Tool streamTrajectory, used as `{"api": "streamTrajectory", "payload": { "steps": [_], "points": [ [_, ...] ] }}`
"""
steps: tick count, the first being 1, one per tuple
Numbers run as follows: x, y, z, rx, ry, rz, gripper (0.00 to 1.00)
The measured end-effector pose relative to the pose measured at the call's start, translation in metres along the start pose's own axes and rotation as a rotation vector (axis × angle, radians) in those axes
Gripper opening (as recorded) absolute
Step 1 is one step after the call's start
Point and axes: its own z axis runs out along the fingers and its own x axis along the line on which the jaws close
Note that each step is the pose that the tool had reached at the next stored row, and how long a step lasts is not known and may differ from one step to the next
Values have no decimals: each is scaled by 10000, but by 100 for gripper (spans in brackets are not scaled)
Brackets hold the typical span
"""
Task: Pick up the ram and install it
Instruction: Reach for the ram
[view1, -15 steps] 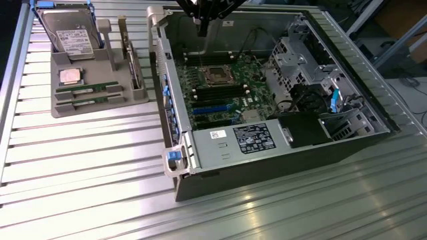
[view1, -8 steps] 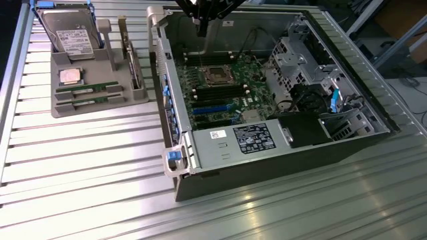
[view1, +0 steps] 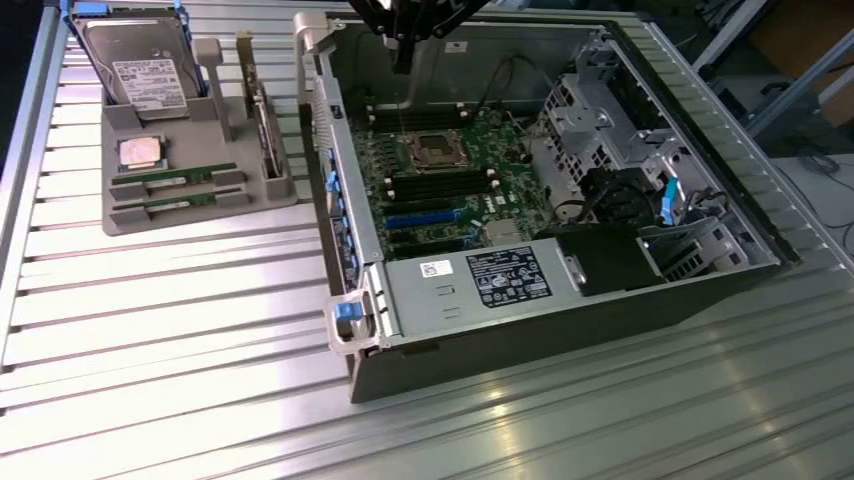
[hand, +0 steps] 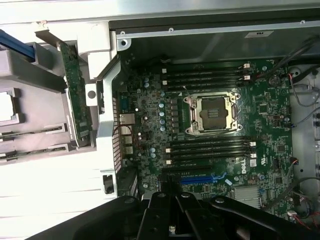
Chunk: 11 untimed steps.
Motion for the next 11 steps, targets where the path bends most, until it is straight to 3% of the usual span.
{"api": "streamTrajectory", "payload": {
  "steps": [11],
  "points": [
    [112,-8,-3,1,0,-1,11]
  ]
}}
